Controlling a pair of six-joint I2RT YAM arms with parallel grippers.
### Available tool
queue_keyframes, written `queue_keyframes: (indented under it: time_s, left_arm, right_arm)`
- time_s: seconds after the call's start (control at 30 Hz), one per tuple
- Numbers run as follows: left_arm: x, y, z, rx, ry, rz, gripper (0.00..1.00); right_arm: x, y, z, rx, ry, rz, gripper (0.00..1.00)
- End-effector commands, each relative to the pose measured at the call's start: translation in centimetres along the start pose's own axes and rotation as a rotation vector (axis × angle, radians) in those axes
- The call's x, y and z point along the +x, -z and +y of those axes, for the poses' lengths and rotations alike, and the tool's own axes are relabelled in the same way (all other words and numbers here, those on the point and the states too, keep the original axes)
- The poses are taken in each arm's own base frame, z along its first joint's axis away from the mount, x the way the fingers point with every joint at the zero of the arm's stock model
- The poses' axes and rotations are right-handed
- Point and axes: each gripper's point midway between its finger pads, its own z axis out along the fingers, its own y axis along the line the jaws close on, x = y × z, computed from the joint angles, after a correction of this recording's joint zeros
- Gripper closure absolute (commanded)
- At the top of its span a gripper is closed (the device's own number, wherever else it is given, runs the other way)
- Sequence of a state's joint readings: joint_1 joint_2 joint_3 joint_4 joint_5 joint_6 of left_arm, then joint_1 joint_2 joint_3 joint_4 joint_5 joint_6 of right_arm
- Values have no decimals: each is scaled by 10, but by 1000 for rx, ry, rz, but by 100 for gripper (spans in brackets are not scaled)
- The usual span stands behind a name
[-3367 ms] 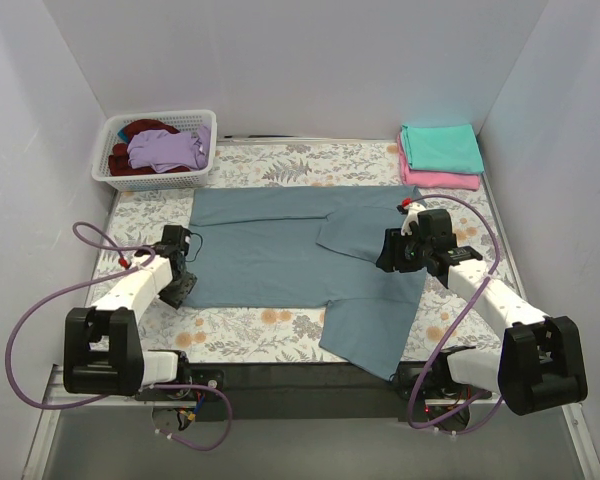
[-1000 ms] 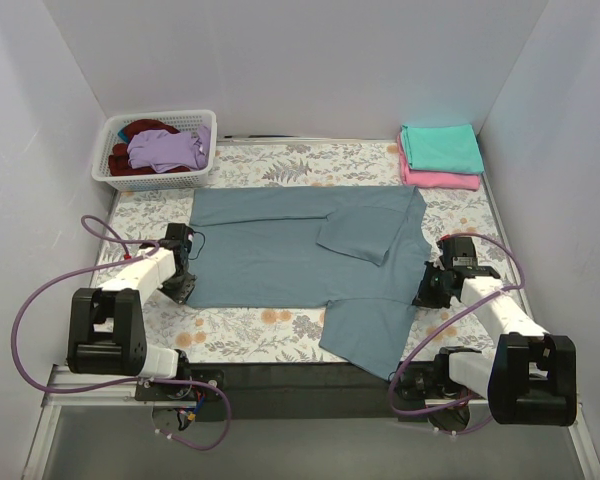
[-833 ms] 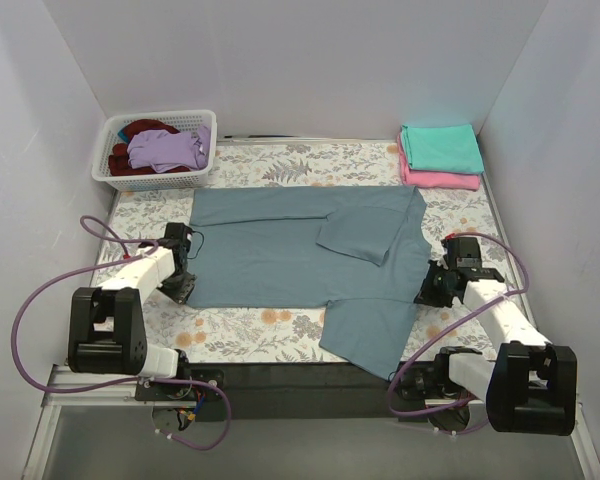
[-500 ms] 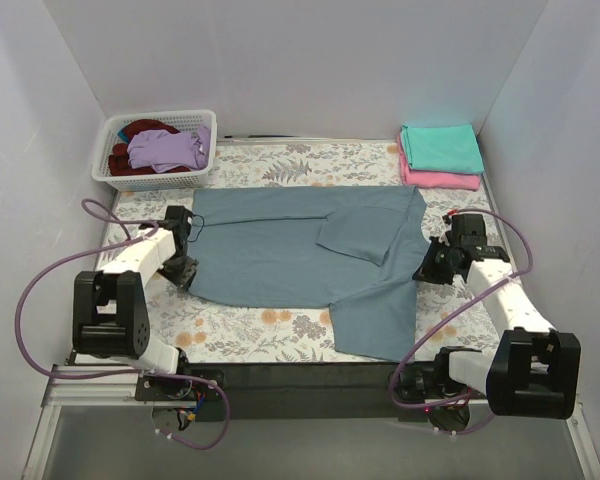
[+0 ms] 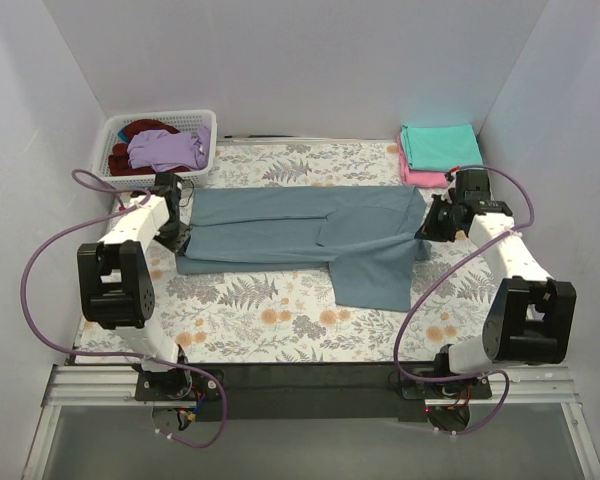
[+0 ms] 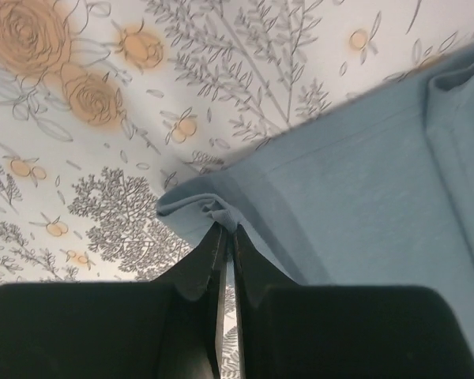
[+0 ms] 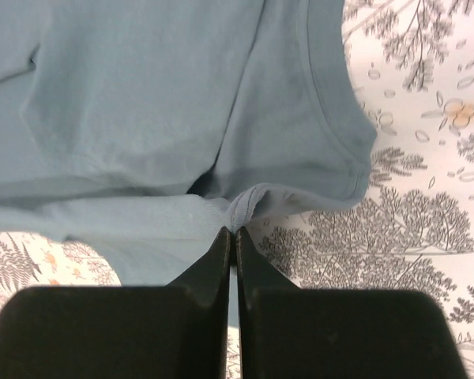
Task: Fold and stack the t-shirts
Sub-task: Fold the tshirt
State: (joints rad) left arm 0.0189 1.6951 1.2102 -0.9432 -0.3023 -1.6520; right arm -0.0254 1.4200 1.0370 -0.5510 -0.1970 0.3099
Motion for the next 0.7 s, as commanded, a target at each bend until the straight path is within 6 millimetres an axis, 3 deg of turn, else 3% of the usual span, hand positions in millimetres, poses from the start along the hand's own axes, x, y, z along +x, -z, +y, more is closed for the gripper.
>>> queue_keyframes:
  time_s: [0.0, 0.17, 0.3, 0.43, 0.67]
  left_arm:
    - [-21, 4, -13, 29, 20, -17, 100]
    - [-31, -5, -36, 59, 24, -19, 100]
    - [-34, -19, -52, 70, 21, -10, 100]
    - [-40, -25, -71, 107, 3, -5, 100]
    - [-51, -24, -82, 137, -5, -39, 100]
  right_arm:
    - [-33, 1, 6, -24, 31, -50, 99]
    - [-58, -10, 6, -32, 29, -55, 99]
    - [-65, -26, 3, -31, 27, -29, 99]
    - [-64, -37, -6, -6, 15, -9, 99]
    - [-58, -45, -29, 43, -19, -11, 99]
